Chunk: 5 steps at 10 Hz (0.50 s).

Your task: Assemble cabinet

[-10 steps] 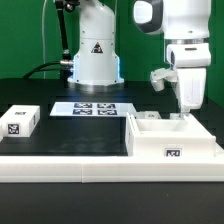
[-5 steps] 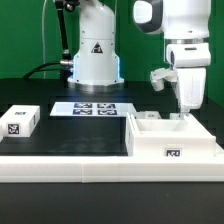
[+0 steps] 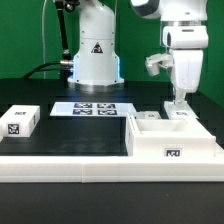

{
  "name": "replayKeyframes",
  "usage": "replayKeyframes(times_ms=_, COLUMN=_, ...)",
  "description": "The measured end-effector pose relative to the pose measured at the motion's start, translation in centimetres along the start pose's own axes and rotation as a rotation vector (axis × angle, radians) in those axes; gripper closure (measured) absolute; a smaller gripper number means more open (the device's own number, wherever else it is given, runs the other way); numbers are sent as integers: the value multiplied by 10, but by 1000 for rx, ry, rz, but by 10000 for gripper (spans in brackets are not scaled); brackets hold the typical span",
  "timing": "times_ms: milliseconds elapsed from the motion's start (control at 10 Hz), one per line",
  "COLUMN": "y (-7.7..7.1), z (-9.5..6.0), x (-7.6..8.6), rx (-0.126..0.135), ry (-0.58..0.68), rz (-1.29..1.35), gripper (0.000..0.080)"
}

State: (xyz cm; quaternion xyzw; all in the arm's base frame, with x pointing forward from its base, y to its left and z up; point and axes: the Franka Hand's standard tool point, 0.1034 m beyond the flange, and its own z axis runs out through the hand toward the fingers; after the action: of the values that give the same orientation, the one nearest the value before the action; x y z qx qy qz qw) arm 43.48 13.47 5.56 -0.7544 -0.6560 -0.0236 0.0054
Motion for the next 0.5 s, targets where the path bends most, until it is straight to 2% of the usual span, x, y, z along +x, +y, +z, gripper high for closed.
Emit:
replayKeyframes(times_ms=100, y=5, z=-6, x=-12, rx=3, ry=-10, rz=-1, gripper=731)
replayKeyframes(times_ms=200, y=14, z=-16, x=-17, rx=-10, ry=-14, rz=18, gripper=731)
replayKeyframes(times_ms=500, y=10, z=-11, x=-16, rx=-4, ry=-11, rz=22, gripper=731)
